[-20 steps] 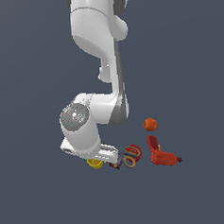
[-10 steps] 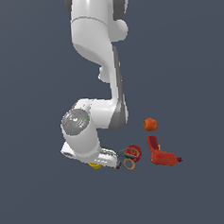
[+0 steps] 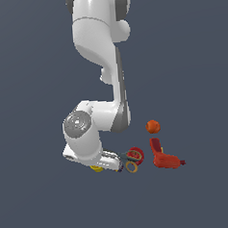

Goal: Pick up a designated object from a clutter of objects.

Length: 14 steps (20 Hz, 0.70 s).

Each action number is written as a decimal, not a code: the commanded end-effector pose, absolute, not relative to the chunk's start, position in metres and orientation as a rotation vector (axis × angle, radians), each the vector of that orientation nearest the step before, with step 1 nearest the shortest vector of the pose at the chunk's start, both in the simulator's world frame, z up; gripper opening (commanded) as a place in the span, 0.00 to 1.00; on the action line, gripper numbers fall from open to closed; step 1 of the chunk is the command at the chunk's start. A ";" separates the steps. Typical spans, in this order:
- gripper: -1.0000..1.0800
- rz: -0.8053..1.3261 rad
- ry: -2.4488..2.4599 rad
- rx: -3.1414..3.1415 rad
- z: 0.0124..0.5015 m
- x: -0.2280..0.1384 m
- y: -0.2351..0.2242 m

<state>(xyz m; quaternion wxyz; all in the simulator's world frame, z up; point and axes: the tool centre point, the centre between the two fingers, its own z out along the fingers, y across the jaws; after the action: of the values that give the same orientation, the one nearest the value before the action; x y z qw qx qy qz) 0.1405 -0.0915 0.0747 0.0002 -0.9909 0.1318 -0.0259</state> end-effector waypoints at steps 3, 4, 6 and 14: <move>0.00 -0.080 0.413 -3.113 0.076 0.140 -0.092; 0.00 -0.080 0.413 -3.113 0.077 0.139 -0.092; 0.00 -0.079 0.413 -3.113 0.082 0.138 -0.093; 0.00 -0.069 0.413 -3.113 0.125 0.129 -0.104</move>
<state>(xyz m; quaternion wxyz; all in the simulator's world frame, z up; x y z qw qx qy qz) 0.1309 -0.1013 0.1126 0.0004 -0.9911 0.1314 -0.0213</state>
